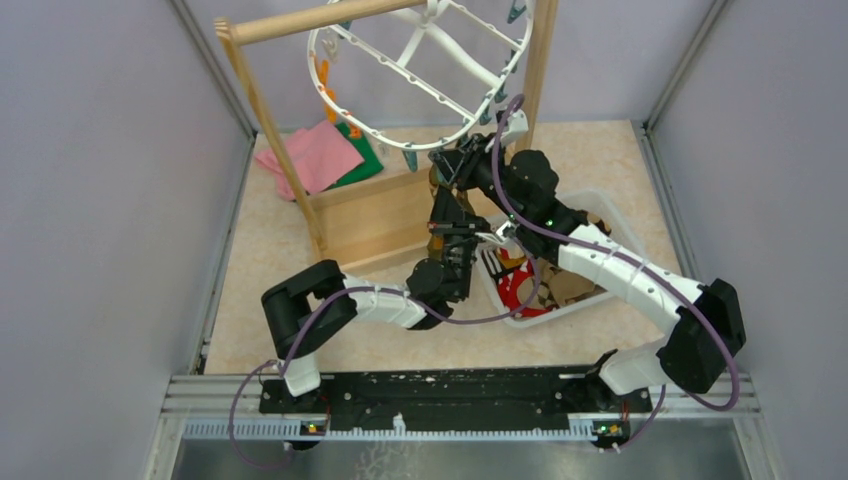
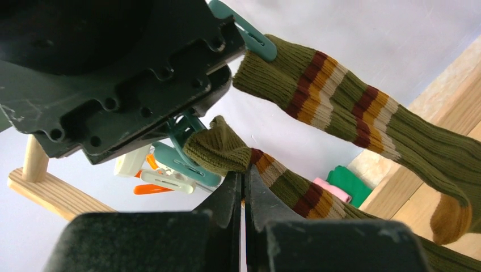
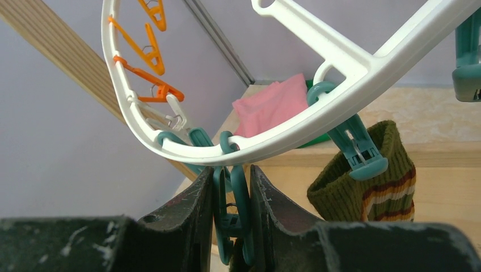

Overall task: Clip the socks to the hanger
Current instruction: Clamp the sock onto the hanger.

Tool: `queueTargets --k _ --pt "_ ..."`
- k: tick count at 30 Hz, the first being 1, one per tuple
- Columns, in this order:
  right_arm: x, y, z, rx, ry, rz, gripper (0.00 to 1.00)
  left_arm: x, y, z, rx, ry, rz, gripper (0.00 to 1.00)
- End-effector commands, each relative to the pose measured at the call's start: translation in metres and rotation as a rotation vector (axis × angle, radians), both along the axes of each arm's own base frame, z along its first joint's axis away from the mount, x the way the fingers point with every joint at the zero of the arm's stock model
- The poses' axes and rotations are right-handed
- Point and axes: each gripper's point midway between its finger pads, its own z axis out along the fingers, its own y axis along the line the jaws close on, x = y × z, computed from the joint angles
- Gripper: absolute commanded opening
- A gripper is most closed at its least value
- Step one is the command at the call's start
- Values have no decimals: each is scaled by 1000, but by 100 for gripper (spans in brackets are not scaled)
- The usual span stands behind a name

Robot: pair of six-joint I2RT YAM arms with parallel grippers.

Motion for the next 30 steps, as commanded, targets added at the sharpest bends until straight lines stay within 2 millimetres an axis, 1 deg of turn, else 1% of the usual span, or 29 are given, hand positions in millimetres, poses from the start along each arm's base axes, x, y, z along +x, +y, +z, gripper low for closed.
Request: queueTargets --k 1,14,20,27,28,30 --pt "5 0 -22 -60 74 -15 0 -12 25 42 -290 -136 17 0" --pt "6 -2 -26 -92 73 -30 0 -9 23 46 -297 -133 39 0" --pt "9 -4 -29 -110 68 -46 0 -12 26 53 -328 -136 45 0" --pt "8 -1 -27 -102 66 -32 0 -13 21 53 -334 -129 33 0" --pt "8 0 -25 -97 66 -29 1 -12 20 52 -336 -125 32 0" --pt "7 1 -26 -95 72 -19 7 -12 19 50 -334 -119 30 0"
